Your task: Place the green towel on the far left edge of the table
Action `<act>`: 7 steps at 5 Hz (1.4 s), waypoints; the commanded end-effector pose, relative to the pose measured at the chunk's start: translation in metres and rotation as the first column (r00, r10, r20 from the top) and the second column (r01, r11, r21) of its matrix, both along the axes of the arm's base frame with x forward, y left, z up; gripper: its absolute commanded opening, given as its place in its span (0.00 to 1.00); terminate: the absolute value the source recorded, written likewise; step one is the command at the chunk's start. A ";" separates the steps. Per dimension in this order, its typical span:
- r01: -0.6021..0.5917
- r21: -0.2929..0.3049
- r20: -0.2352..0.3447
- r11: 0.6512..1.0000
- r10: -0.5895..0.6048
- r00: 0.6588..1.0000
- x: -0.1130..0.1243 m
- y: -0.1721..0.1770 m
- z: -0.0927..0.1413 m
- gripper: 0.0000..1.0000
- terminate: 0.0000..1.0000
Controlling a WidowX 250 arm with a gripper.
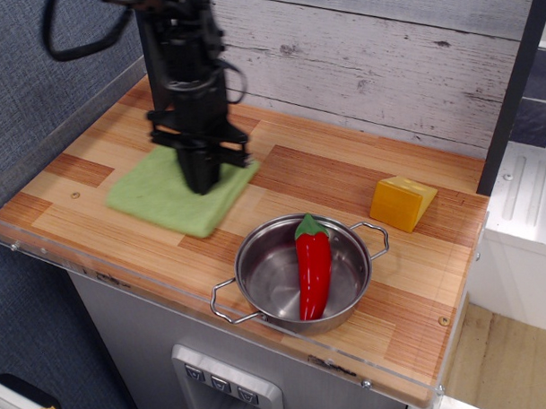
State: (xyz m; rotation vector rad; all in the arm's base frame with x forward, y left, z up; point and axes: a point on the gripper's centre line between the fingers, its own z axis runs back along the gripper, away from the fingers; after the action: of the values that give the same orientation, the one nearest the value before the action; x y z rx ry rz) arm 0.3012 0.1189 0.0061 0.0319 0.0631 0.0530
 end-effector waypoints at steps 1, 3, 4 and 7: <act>0.026 0.006 -0.085 1.000 -0.025 0.996 -0.038 0.041 -0.020 0.00 0.00; 0.003 0.027 -0.066 1.000 -0.002 0.998 -0.066 0.058 -0.021 0.00 0.00; -0.025 0.039 -0.022 0.999 0.026 0.999 -0.081 0.063 -0.010 0.00 0.00; -0.029 0.046 0.022 0.999 0.028 0.999 -0.085 0.067 0.001 0.00 0.00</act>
State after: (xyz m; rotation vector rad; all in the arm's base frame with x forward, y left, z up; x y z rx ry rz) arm 0.2229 0.1842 0.0056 0.0788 0.0298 0.0811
